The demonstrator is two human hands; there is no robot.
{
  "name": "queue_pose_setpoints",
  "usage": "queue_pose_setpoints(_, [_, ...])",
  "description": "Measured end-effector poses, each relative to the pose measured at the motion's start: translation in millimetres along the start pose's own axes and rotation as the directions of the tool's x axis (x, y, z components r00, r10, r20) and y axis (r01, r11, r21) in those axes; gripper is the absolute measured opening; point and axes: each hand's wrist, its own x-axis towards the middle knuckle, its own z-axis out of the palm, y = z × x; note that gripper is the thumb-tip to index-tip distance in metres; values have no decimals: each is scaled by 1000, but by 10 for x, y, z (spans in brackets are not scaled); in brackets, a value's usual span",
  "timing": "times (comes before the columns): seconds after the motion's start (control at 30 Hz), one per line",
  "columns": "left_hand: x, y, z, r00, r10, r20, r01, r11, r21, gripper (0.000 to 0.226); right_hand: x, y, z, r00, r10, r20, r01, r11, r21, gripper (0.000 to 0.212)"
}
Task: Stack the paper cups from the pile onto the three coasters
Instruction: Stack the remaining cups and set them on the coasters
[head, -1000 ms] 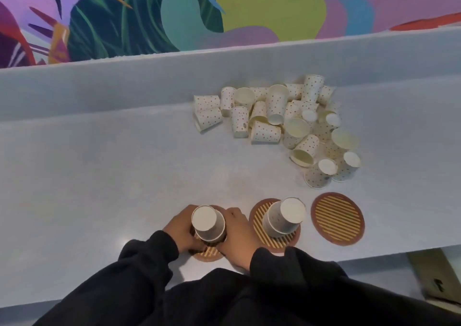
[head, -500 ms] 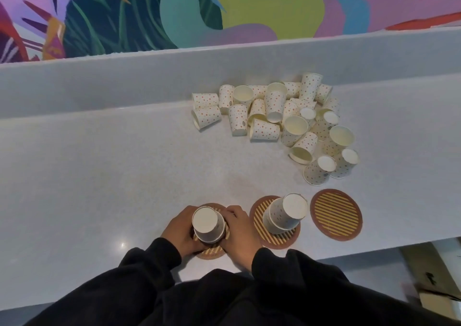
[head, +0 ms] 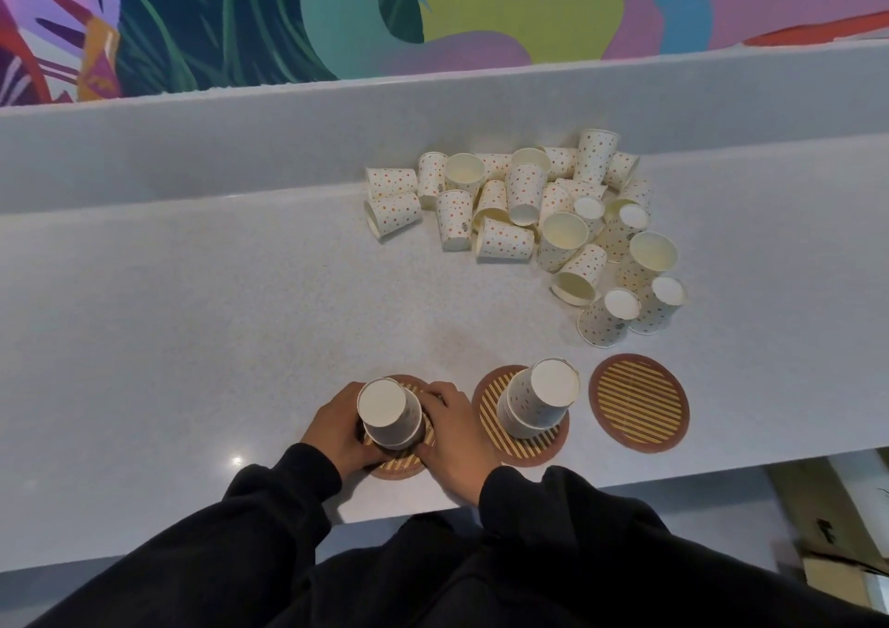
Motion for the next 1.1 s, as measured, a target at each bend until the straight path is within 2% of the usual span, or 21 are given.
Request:
queue_pose_setpoints(0.17, [-41,2,63,999,-34,-32,33,999,-29,84,-19,22,-10,1000,-22,-6,22,1000,-3,65])
queue_pose_setpoints(0.37, [-76,26,123,994,-95,-62,93,995,-34,92,-85,82,-19,999,-31,30,31,999,-15,64])
queue_pose_setpoints(0.5, [-72,19,111,995,-78,-62,76,996,-37,89,-115,81,-27,999,-31,30,31,999,-7,67])
queue_pose_setpoints(0.6, [-58,10,97,997,-58,-45,57,998,-15,92,-144,31,-20,1000,-20,-1,20,1000,-19,62])
queue_pose_setpoints(0.77, [-83,-8,125,997,-42,-62,37,997,-74,88,-438,71,-67,999,0,52,-1,1000,17,68])
queue_pose_setpoints(0.97, [-73,-85,127,999,-31,-31,30,998,-51,92,-865,242,-163,996,81,23,-73,963,-260,67])
queue_pose_setpoints(1.1, [-51,-148,134,1000,-8,-28,7,999,-36,87,-890,270,-76,990,139,9,-129,942,-311,71])
